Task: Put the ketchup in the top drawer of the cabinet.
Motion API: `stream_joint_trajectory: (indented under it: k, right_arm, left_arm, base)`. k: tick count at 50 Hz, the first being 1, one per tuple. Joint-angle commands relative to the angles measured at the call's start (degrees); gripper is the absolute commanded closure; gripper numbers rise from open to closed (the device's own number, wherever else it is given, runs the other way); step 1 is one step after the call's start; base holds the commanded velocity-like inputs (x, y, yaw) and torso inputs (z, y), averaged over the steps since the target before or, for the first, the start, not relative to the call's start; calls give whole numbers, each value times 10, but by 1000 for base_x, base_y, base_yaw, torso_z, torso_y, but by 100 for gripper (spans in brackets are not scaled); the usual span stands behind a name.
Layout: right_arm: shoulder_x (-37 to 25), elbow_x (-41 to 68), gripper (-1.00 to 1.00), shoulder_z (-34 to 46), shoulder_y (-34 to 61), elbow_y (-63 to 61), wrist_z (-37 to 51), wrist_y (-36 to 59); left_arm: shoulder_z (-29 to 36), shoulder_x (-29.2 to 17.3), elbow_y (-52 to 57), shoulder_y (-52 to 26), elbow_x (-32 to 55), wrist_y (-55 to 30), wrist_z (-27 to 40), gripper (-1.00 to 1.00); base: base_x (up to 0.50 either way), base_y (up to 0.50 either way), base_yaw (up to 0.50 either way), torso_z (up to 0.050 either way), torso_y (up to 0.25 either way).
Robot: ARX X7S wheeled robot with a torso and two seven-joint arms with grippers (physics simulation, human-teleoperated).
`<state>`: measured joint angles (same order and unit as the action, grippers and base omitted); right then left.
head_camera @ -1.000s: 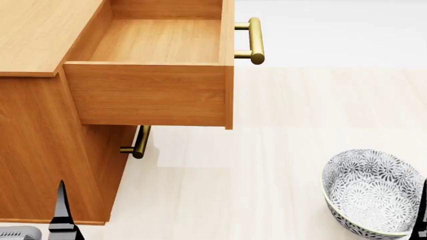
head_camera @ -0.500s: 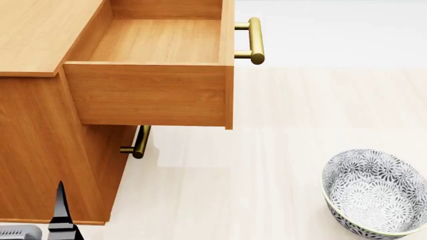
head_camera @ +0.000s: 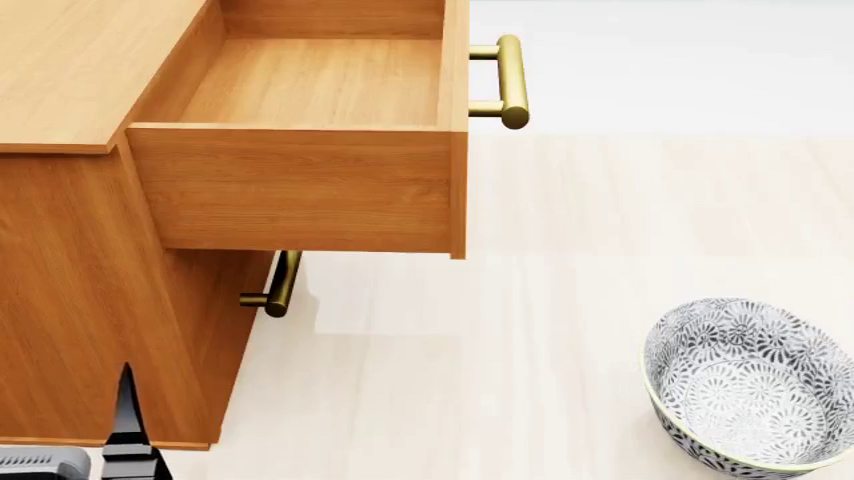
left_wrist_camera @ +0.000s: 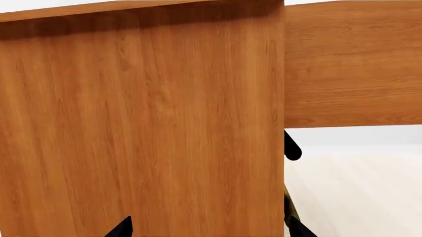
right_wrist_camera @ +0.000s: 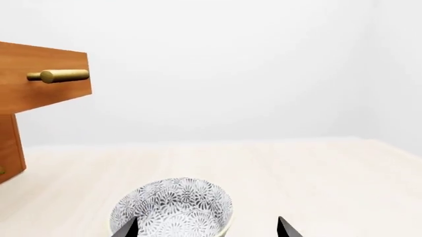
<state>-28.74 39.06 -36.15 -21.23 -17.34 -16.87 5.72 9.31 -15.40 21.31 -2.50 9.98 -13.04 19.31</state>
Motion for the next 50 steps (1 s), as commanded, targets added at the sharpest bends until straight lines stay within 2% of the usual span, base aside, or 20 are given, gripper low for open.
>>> stream_joint_trajectory:
  k: [1,14,25,50]
  right_arm:
    - [11,-24,-100,20,-9,-3,-10,-13]
    - [14,-33,-100,27,-11,15,-12,-12]
    - [27,-95,-100,83,8,70,-25,-38]
    - [34,-101,-100,95,5,84,-34,-49]
  left_arm:
    - [2,-1,-3,-1,2,1,3,-100]
    - [3,-3,-7,-4,6,4,4,-100]
    - [3,-5,-11,-5,9,6,6,-100]
    - [6,-9,-8,-3,14,7,12,-100]
  base:
    - [0,0,0,0,0]
    - [0,0,0,0,0]
    - [0,0,0,0,0]
    - [0,0,0,0,0]
